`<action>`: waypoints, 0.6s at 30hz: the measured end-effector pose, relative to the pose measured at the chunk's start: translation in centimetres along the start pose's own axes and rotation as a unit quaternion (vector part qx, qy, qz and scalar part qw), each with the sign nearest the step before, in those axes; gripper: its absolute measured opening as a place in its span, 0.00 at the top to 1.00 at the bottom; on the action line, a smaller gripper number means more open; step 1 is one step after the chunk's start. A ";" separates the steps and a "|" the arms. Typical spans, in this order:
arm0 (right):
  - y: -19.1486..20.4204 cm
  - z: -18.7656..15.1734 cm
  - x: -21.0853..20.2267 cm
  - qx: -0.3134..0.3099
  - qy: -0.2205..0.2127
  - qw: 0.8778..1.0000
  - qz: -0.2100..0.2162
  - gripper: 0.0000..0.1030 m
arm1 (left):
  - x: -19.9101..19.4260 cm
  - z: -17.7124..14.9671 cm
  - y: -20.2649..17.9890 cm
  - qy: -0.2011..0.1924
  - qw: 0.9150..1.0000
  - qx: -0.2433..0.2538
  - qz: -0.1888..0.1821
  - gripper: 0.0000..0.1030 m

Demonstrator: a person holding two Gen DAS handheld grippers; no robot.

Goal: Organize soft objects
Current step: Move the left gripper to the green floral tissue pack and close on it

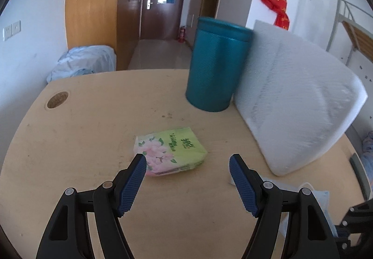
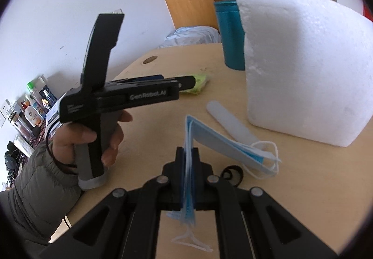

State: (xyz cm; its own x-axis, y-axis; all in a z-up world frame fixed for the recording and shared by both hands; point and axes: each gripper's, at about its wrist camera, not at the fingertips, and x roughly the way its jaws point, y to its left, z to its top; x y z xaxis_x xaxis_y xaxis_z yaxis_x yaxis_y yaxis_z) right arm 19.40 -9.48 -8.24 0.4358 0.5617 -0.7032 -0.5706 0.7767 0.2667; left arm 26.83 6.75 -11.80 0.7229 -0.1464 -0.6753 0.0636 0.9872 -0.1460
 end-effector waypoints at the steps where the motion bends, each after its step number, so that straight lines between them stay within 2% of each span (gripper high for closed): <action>1: -0.1 0.0 0.0 0.000 -0.001 1.000 0.000 0.93 | 0.4 0.1 0.3 0.005 1.000 -0.006 -0.003 0.28; 4: -0.2 -0.2 -0.4 0.003 -0.003 1.000 0.002 0.93 | 0.9 0.3 0.9 0.008 1.000 -0.022 -0.003 0.28; 11: -0.4 -0.2 -1.6 0.004 -0.019 1.000 0.008 0.93 | 2.8 0.4 0.9 0.036 0.999 -0.021 0.001 0.28; 18: -0.8 -0.6 -2.3 0.010 -0.023 1.000 0.007 0.93 | 3.4 0.5 1.1 0.043 0.999 -0.028 0.008 0.28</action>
State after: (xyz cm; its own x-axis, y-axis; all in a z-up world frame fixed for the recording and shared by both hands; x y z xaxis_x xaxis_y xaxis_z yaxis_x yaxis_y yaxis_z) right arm 18.43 -11.55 -7.26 0.4591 0.5853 -0.6683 -0.5640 0.7733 0.2898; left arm 29.70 7.38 -13.87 0.6617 -0.1380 -0.7370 0.0124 0.9848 -0.1734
